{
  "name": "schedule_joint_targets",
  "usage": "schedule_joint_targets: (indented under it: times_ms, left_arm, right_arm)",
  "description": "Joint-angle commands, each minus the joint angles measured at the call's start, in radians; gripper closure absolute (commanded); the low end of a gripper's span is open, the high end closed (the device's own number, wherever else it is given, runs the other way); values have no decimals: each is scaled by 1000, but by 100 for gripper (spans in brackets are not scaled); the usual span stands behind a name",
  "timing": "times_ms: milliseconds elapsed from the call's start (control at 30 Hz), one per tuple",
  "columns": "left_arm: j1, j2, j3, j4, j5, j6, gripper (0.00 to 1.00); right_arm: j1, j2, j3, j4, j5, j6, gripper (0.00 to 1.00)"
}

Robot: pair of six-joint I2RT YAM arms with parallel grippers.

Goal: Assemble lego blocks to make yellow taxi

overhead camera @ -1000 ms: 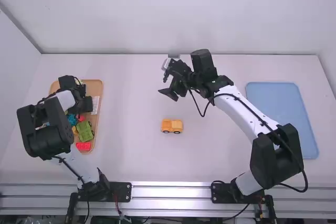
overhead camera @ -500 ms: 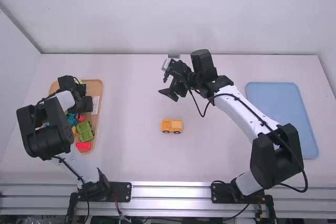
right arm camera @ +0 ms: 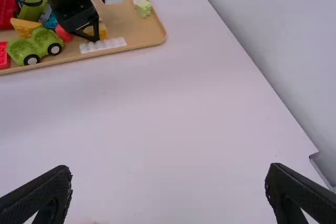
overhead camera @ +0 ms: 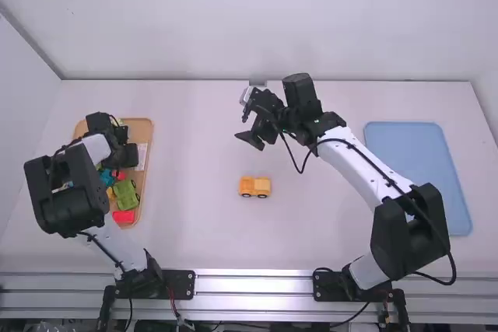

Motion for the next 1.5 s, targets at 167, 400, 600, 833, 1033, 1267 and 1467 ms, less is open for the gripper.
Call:
schedule_joint_targets:
  times_ms: [167,400,600,833,1033,1267,1467]
  left_arm:
    - [13,-2,84,-149,66,-59,44]
    - [3,42,186,-286,68,-23,43]
    - [8,77,190,-293,57,-13,52]
    - [2,78,177,-264,58,54,62]
    - [8,78,138,-205,58,81,65]
    - [3,78,116,-183,58,84,66]
    - [3,78,101,-171,60,73,71]
  right_arm:
    - [-8,6,31,-1,-3,2,1]
    - [-8,6,31,-2,-3,2,1]
    - [-8,6,31,0,-3,2,1]
    - [-8,6,31,6,-2,3,1]
    - [-8,6,31,6,-3,6,1]
    - [-8,6,31,10,-3,6,2]
    - [-8,6,31,9,-2,6,2]
